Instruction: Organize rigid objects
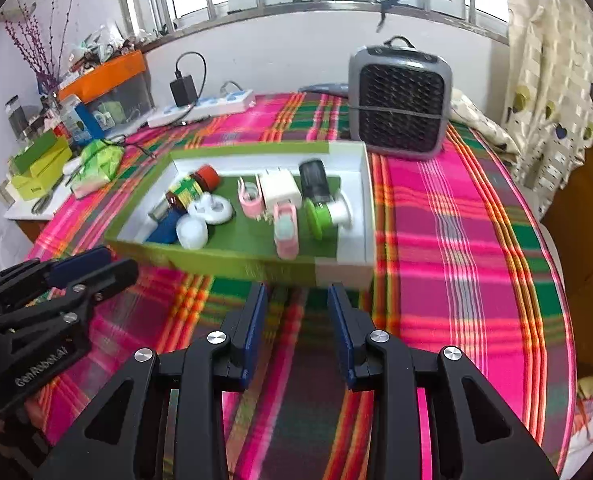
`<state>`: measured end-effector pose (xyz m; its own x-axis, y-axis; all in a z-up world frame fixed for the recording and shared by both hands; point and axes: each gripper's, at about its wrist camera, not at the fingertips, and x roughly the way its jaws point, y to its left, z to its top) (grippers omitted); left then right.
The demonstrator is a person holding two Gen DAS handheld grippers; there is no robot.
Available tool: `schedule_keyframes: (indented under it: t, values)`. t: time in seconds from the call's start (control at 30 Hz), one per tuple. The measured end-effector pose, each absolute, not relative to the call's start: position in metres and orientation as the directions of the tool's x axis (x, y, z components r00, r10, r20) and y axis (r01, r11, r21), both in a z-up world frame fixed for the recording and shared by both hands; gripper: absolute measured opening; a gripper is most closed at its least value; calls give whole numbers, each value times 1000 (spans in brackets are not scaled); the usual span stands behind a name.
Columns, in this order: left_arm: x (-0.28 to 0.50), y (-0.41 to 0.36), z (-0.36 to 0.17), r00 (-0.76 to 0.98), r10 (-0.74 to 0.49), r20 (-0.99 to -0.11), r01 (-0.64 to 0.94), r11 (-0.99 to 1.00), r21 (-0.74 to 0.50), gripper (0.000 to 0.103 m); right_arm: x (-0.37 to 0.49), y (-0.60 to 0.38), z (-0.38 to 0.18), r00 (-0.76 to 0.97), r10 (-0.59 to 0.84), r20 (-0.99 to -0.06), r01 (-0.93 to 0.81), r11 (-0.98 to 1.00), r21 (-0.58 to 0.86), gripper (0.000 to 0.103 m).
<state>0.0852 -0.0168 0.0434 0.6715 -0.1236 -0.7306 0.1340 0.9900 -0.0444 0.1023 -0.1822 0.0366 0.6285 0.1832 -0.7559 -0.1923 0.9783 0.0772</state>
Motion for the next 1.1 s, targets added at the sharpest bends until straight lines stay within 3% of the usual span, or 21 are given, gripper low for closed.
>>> schedule_keyframes:
  t: [0.6, 0.77, 1.1]
  values:
    - [49, -13, 9, 632, -73, -771, 103, 995, -10, 35, 66, -204, 8, 599, 93, -795, -92, 995, 46, 34]
    - [50, -16, 4, 628, -71, -775, 100, 995, -10, 35, 65, -203, 7, 606, 94, -790, -98, 994, 43, 48]
    - [53, -20, 3, 647, -66, -759, 83, 996, -16, 38, 65, -197, 5, 604, 74, -793, -115, 993, 5, 56]
